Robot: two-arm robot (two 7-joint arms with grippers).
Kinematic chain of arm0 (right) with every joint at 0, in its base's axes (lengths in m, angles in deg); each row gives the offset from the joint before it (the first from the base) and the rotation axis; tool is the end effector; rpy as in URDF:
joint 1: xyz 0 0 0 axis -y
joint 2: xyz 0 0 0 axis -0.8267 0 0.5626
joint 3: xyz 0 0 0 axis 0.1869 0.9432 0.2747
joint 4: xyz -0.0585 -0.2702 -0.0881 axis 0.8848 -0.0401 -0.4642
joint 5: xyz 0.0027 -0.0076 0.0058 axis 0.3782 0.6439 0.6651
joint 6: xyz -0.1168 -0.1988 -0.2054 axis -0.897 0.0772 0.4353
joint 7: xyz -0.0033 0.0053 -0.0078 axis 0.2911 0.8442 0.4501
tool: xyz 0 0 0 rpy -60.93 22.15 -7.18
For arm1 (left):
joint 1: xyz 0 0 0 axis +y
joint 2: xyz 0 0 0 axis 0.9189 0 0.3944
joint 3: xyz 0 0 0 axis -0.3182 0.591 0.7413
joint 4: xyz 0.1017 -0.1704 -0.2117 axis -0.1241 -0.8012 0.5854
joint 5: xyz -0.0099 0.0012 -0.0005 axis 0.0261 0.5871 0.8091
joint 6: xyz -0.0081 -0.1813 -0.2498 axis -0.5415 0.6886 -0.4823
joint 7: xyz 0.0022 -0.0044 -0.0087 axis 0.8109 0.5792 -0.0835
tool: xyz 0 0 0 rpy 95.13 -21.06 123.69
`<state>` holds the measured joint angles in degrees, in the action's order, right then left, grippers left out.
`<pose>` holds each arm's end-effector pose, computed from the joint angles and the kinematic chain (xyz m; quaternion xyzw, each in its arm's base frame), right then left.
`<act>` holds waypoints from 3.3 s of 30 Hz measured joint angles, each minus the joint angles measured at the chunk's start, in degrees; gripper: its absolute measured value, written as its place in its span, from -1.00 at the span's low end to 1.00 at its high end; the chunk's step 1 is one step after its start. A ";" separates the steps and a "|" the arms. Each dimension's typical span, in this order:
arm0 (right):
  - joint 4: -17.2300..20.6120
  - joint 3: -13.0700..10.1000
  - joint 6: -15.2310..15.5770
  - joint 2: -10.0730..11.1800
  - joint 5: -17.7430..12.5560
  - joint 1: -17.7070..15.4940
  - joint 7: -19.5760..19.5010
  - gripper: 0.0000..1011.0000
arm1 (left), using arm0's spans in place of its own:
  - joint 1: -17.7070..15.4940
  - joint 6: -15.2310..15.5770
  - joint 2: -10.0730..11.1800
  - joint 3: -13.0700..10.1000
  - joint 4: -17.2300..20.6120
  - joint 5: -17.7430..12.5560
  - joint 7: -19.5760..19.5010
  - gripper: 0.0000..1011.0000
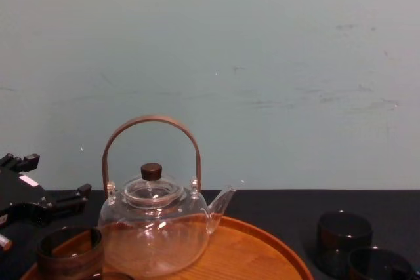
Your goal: Pick up the glass from the table and place it on the tray.
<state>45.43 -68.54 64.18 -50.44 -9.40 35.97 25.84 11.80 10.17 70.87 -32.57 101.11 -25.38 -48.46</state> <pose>0.3186 -0.0549 -0.3700 -0.1019 0.0098 -0.4808 0.8708 0.3580 0.0827 -0.3023 0.1414 -0.1325 0.5799 0.7913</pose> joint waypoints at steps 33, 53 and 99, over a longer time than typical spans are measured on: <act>-2.95 0.40 -2.10 -0.98 -1.08 2.10 1.50 0.98 | 0.00 0.00 0.00 0.00 0.00 0.00 0.00 0.98; -2.94 0.42 -2.01 -0.91 -1.03 2.04 1.45 0.79 | 0.00 0.00 0.00 0.00 0.00 0.00 0.00 0.98; 6.15 13.52 0.18 -2.72 -0.80 5.82 7.54 0.79 | 0.00 0.00 0.00 0.00 0.00 0.00 0.00 0.98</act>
<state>51.58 -55.01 64.36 -53.15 -10.20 41.79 33.38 11.80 10.17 70.87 -32.57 101.11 -25.38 -48.47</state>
